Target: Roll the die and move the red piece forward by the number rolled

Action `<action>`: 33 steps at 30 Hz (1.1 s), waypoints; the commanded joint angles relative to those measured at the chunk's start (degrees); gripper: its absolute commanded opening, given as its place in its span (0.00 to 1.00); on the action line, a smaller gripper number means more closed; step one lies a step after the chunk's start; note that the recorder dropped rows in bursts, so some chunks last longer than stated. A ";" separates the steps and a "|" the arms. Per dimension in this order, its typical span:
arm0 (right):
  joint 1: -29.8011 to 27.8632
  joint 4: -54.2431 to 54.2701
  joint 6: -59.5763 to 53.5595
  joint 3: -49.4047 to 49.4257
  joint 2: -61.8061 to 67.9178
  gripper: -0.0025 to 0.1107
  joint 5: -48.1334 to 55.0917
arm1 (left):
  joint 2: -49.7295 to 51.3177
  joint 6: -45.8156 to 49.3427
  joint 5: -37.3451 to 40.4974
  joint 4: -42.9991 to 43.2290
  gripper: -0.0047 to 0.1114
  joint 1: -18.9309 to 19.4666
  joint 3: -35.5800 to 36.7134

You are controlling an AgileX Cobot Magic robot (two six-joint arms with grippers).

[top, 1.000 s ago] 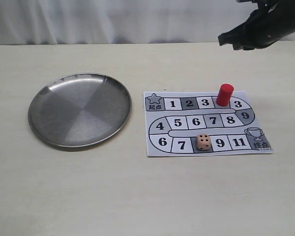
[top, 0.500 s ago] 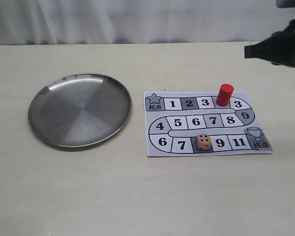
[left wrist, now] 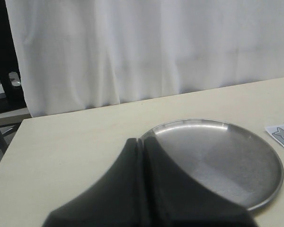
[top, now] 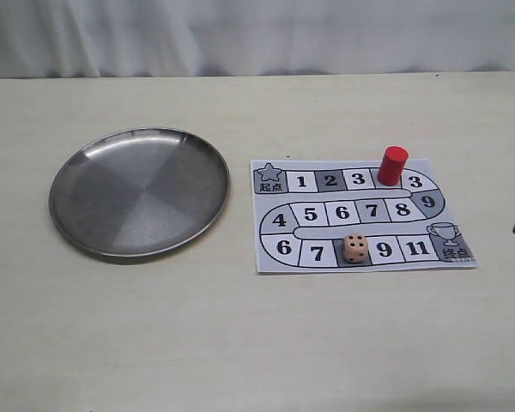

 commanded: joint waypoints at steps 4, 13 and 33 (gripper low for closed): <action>-0.29 0.23 2.31 7.83 -13.95 0.06 1.35 | -0.15 -0.05 -0.46 -0.03 0.04 -0.50 0.10; -0.29 -9.40 6.95 16.07 -24.54 0.06 -6.10 | -0.15 -0.05 -0.46 -0.03 0.04 -0.50 0.10; -0.29 -13.75 8.54 16.07 -37.89 0.06 0.99 | -0.15 -0.05 -0.46 -0.03 0.04 -0.48 0.10</action>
